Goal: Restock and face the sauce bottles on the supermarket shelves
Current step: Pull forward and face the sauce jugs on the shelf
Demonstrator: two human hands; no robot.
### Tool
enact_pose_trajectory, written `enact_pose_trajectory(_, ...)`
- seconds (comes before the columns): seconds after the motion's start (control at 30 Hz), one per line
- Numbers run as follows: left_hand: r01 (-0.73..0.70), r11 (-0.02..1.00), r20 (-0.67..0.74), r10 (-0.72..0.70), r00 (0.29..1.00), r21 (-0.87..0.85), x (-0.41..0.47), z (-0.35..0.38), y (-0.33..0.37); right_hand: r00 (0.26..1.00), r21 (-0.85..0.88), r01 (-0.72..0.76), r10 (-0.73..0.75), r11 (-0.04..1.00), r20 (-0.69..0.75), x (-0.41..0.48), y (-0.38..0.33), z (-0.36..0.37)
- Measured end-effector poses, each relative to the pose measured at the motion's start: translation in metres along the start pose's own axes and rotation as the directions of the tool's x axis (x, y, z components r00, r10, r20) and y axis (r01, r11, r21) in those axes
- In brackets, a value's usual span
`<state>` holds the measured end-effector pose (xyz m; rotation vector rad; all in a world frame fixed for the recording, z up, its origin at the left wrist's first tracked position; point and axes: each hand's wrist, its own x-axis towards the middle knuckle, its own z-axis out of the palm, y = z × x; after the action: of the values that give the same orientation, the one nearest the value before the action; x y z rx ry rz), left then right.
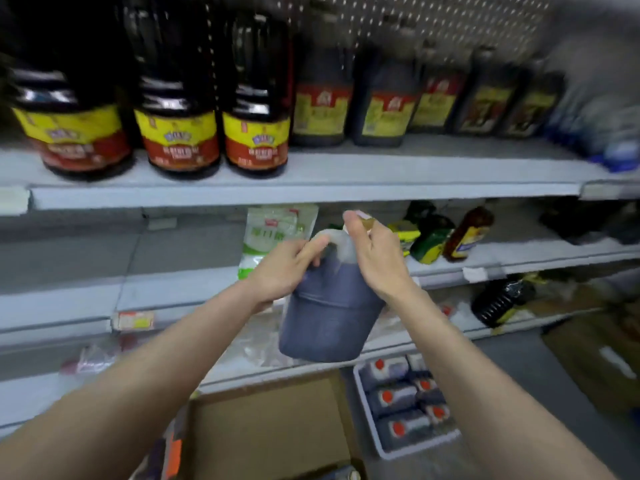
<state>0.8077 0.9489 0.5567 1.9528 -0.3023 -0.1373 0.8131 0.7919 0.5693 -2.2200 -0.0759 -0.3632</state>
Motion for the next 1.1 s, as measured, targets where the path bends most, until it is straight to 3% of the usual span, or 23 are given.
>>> enact_pose_trajectory(0.17, -0.064, 0.998, -0.106, 0.063, 0.992, 0.000, 0.016, -0.022, 0.092, 0.995, 0.023, 0.073, -0.071, 0.997, -0.067, 0.033, -0.073, -0.070)
enact_pose_trajectory(0.4, -0.034, 0.998, -0.187, 0.025, 0.982, -0.046, 0.070, -0.030, 0.153, 0.986, 0.029, 0.160, -0.158, 0.987, -0.053, 0.107, -0.088, -0.120)
enact_pose_trajectory(0.7, -0.062, 0.998, -0.460, 0.053, 0.887, -0.005, 0.145, -0.013, 0.172, 0.940, 0.038, 0.327, -0.330, 0.944, 0.087, 0.204, -0.067, -0.134)
enact_pose_trajectory(1.1, -0.035, 0.999, -0.587, 0.040, 0.809, 0.020, 0.212, -0.029, 0.152, 0.940, 0.013, 0.291, -0.288, 0.957, 0.182, 0.277, -0.056, -0.105)
